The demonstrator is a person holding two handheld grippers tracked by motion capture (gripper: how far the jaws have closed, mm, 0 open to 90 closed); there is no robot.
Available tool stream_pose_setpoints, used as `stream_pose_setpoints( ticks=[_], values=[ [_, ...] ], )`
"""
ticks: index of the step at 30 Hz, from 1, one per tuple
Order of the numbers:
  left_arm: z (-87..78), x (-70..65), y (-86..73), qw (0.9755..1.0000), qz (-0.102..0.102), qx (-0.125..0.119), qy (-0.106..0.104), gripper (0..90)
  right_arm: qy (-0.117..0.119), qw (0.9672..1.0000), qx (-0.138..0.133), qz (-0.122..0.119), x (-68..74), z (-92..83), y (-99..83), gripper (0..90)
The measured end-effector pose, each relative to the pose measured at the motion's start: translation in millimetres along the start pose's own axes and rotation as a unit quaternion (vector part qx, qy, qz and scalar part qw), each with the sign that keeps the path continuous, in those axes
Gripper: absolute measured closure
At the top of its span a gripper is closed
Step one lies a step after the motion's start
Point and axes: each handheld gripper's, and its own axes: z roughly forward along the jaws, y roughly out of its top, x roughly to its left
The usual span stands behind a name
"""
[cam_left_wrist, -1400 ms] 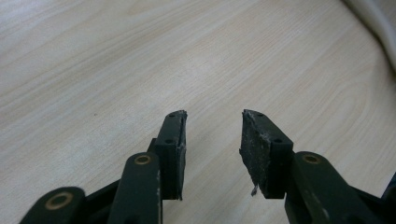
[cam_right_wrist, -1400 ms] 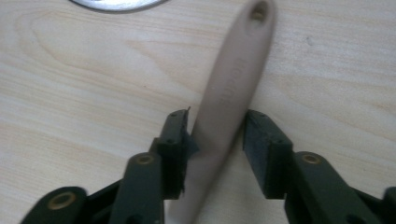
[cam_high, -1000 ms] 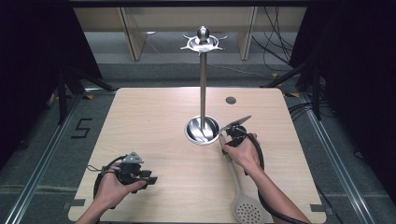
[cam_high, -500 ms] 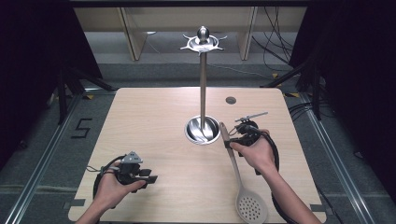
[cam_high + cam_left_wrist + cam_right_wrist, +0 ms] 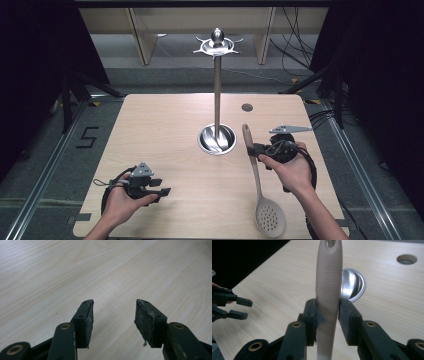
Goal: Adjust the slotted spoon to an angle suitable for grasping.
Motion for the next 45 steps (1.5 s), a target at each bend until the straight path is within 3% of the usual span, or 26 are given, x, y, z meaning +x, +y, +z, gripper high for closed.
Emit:
stream_pose_setpoints(
  ticks=[4, 5, 7, 9, 12, 15, 16, 18, 22, 23, 24, 26, 28, 30, 31, 35, 38, 45],
  values=[
    [0.0, -0.3, 0.1, 1.0, -0.006, -0.001, 0.0, 47.8, -0.005, 0.9997, -0.021, -0.011, 1.8, -8.7, -0.5, 69.1],
    [-0.5, 0.3, 0.1, 1.0, 0.001, -0.004, 0.002, 47.8, -0.003, 0.9996, -0.026, 0.002, 4.6, -11.1, -1.4, 69.1],
    [-0.5, 0.6, 0.2, 1.0, 0.001, -0.006, 0.001, 47.8, -0.009, 0.999, -0.039, -0.021, 5.2, -14.6, -1.7, 69.1],
    [-0.5, 0.9, 0.3, 1.0, 0.002, -0.007, 0.002, 47.8, -0.008, 0.9985, -0.05, -0.019, 9.2, -17.5, -2.7, 69.1],
    [-0.8, 1.0, 0.5, 1.0, 0.003, -0.008, 0.002, 47.9, -0.014, 0.9963, -0.068, -0.05, 9.5, -21.4, -2.6, 69.1],
    [-0.7, 1.0, 0.8, 0.9999, 0.0, -0.009, 0.006, 47.9, -0.012, 0.9966, -0.07, -0.042, 12.0, -25.3, -2.3, 69.1],
    [-1.3, 1.1, 1.1, 0.9999, 0.003, -0.011, 0.007, 47.9, -0.016, 0.9949, -0.083, -0.055, 10.8, -27.1, -1.5, 69.1],
    [-1.5, 1.2, 1.3, 0.9999, 0.004, -0.012, 0.008, 47.9, -0.02, 0.9947, -0.092, -0.041, 13.1, -30.2, -1.3, 69.1],
    [-2.6, 1.2, 1.7, 0.9999, 0.002, -0.014, 0.004, 47.9, -0.023, 0.9913, -0.115, -0.06, 8.5, -34.9, 2.1, 69.2],
    [-2.1, 0.5, 1.6, 0.9998, -0.002, -0.022, 0.005, 47.9, -0.025, 0.9919, -0.115, -0.047, 10.3, -36.6, 2.7, 69.2],
    [-2.3, 0.2, 1.6, 0.9997, -0.008, -0.02, 0.005, 47.9, -0.028, 0.9908, -0.121, -0.054, 9.2, -37.7, 3.2, 69.1],
    [-3.7, 1.3, 2.0, 0.9997, 0.003, -0.022, 0.008, 47.9, -0.027, 0.99, -0.128, -0.053, 8.0, -38.5, 5.6, 69.1],
    [-3.7, 0.7, 2.1, 0.9996, -0.001, -0.027, 0.008, 47.9, -0.029, 0.9896, -0.13, -0.053, 7.5, -41.0, 7.8, 69.2],
    [-4.5, 2.0, 2.3, 0.9997, 0.004, -0.023, 0.008, 47.9, -0.035, 0.9868, -0.145, -0.064, 5.7, -40.7, 9.7, 69.2],
    [-4.6, 2.2, 2.4, 0.9997, 0.002, -0.022, 0.011, 48.0, -0.031, 0.9877, -0.145, -0.048, 7.9, -41.2, 9.7, 69.2],
    [-5.0, 2.8, 2.4, 0.9996, 0.007, -0.024, 0.012, 48.0, -0.034, 0.9827, -0.171, -0.062, 5.9, -40.9, 13.5, 69.2],
    [-5.2, 1.5, 2.4, 0.9996, -0.003, -0.026, 0.011, 48.0, -0.035, 0.9803, -0.18, -0.073, 4.2, -41.1, 17.8, 69.2],
    [-5.9, 2.1, 2.6, 0.9994, 0.001, -0.032, 0.011, 48.2, -0.04, 0.9792, -0.177, -0.091, 1.4, -43.2, 26.6, 69.2]
  ],
)
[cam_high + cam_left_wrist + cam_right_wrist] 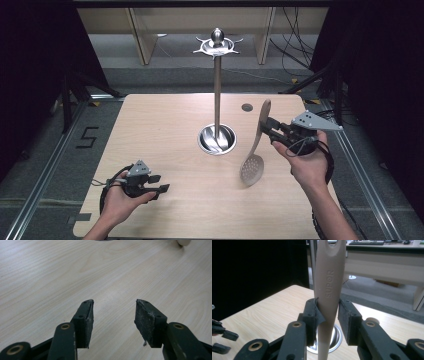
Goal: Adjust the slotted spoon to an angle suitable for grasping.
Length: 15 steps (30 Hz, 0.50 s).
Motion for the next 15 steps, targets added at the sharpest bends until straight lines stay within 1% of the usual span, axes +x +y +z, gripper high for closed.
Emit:
stream_pose_setpoints(
  ticks=[1, 3, 4, 5, 7, 8, 9, 10, 11, 12, 13, 14, 15],
  values=[
    [0.0, -0.2, 0.0, 1.0, -0.002, -0.001, -0.001, 48.2, 0.001, 1.0, -0.002, -0.009, -1.9, 0.6, 0.9, 69.2],
    [-0.2, -0.2, 0.1, 1.0, -0.002, -0.002, 0.0, 48.2, -0.003, 0.9999, -0.002, -0.013, -3.0, 0.5, 2.6, 69.2],
    [-0.2, -0.2, 0.1, 1.0, -0.002, -0.002, 0.0, 48.2, -0.004, 0.9995, -0.012, -0.028, -5.6, 2.1, 3.2, 69.2],
    [-0.3, -0.1, 0.2, 1.0, -0.002, -0.002, 0.0, 48.2, -0.002, 0.9998, -0.003, -0.022, -5.5, 0.9, 4.5, 69.2],
    [-0.9, 0.6, 0.3, 1.0, 0.002, 0.001, 0.001, 48.2, -0.002, 0.9998, -0.008, -0.02, -6.2, 1.4, 6.4, 69.2],
    [-0.9, 0.6, 0.3, 1.0, 0.002, 0.001, 0.001, 48.2, 0.004, 0.9997, -0.009, -0.021, -7.4, 1.7, 7.5, 69.2],
    [-1.0, 0.7, 0.3, 1.0, 0.003, 0.001, 0.001, 48.2, 0.002, 0.9996, -0.009, -0.027, -8.4, 0.8, 9.2, 69.2],
    [-1.0, 0.7, 0.4, 1.0, 0.002, 0.002, 0.001, 48.2, 0.003, 0.9997, -0.009, -0.021, -8.2, 1.0, 10.6, 69.2],
    [-1.1, 0.7, 0.3, 1.0, 0.002, 0.001, 0.001, 48.2, 0.0, 0.9995, -0.018, -0.027, -9.1, 1.5, 11.8, 69.2],
    [-1.1, 0.7, 0.3, 1.0, 0.002, 0.001, 0.001, 48.3, 0.0, 0.9995, -0.018, -0.027, -9.1, 1.5, 11.8, 69.2],
    [-1.4, 0.8, 0.2, 1.0, 0.003, 0.001, 0.002, 48.3, 0.005, 0.9992, -0.024, -0.033, -10.8, 2.8, 14.9, 69.3],
    [-1.7, 0.9, 0.1, 1.0, 0.003, 0.001, 0.002, 48.3, 0.001, 0.9995, -0.019, -0.026, -9.6, 1.8, 16.4, 69.2],
    [-1.8, 0.8, -0.1, 1.0, 0.002, 0.0, 0.003, 48.3, 0.004, 0.9994, -0.021, -0.026, -10.1, 2.3, 17.8, 69.3]
  ],
)
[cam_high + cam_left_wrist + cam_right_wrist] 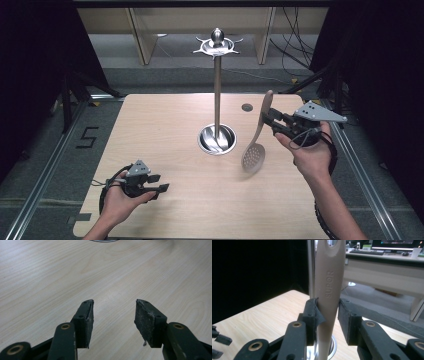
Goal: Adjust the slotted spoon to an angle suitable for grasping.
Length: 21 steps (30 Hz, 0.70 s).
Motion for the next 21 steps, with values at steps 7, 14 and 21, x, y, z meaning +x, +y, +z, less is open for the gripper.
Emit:
stream_pose_setpoints(
  ticks=[7, 14, 21],
  values=[
    [-0.7, -0.4, -1.2, 0.9999, -0.012, -0.003, 0.001, 48.3, -0.003, 0.9997, -0.024, -0.009, -1.6, 4.0, 8.1, 69.3],
    [-2.5, 0.5, -0.8, 1.0, -0.003, -0.007, 0.004, 48.4, 0.001, 0.9997, -0.022, -0.01, -2.0, 5.6, 15.1, 69.3],
    [-2.0, 0.2, -0.8, 0.9999, -0.006, -0.014, 0.004, 48.4, 0.003, 0.9991, -0.027, -0.032, -5.9, 9.2, 24.7, 69.3]
  ],
)
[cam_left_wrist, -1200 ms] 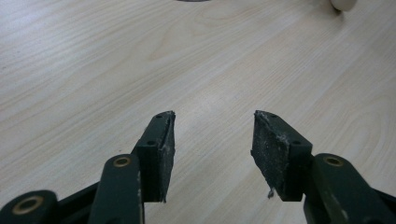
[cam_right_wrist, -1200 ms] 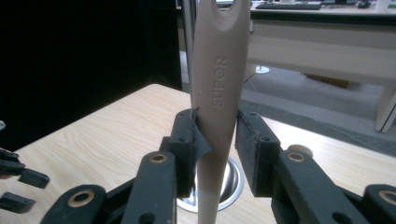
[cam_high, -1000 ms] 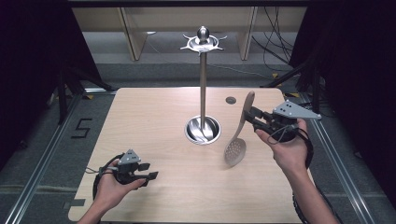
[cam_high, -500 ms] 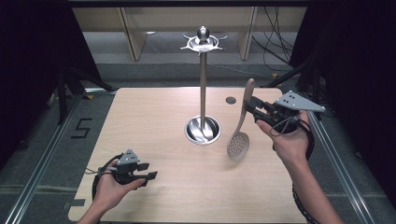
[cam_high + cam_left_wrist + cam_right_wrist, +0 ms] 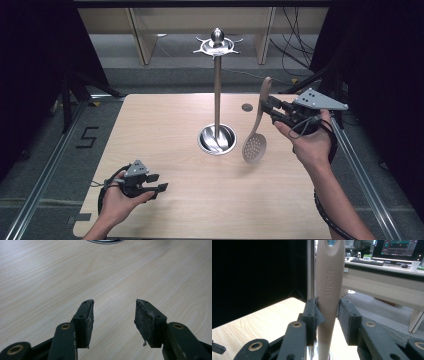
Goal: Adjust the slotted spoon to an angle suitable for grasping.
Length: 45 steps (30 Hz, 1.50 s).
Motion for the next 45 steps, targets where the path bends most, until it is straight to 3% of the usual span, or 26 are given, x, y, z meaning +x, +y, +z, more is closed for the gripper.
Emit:
stream_pose_setpoints(
  ticks=[7, 10, 11, 18, 26, 37, 42, 43, 45],
  values=[
    [-1.3, 1.3, 0.3, 1.0, 0.005, 0.005, 0.002, 48.4, 0.003, 0.9999, 0.005, -0.01, -2.6, 4.9, 6.5, 69.3],
    [-1.1, 1.5, 0.3, 1.0, 0.005, 0.005, 0.002, 48.4, 0.005, 1.0, 0.008, 0.002, -1.7, 6.5, 8.8, 69.3],
    [-1.0, 1.3, 0.2, 1.0, 0.005, 0.004, 0.003, 48.4, 0.005, 0.9999, 0.004, -0.01, -3.1, 7.5, 9.8, 69.3],
    [-0.6, 0.4, 0.4, 1.0, 0.001, -0.001, 0.001, 48.4, 0.009, 0.9999, 0.007, -0.006, -2.4, 11.3, 15.7, 69.3],
    [-1.1, 1.3, 0.4, 1.0, 0.004, 0.002, 0.002, 48.4, 0.007, 0.9998, 0.003, -0.021, -5.0, 18.6, 21.3, 69.3],
    [-1.1, 1.3, 0.5, 1.0, 0.005, 0.002, 0.002, 48.4, 0.008, 0.9998, 0.005, -0.018, -4.9, 22.3, 27.5, 69.3],
    [-1.3, 1.0, 0.5, 1.0, 0.0, -0.005, 0.003, 48.4, 0.007, 0.9997, 0.0, -0.023, -4.6, 24.4, 31.5, 69.3],
    [-0.2, -0.7, 0.0, 0.9998, -0.015, -0.012, 0.003, 48.4, 0.009, 0.9998, 0.001, -0.019, -3.8, 24.6, 32.1, 69.3],
    [-0.5, -0.4, 0.1, 0.9999, -0.012, -0.011, 0.003, 48.4, 0.009, 0.9998, 0.001, -0.019, -3.6, 24.5, 32.6, 69.3]
  ],
)
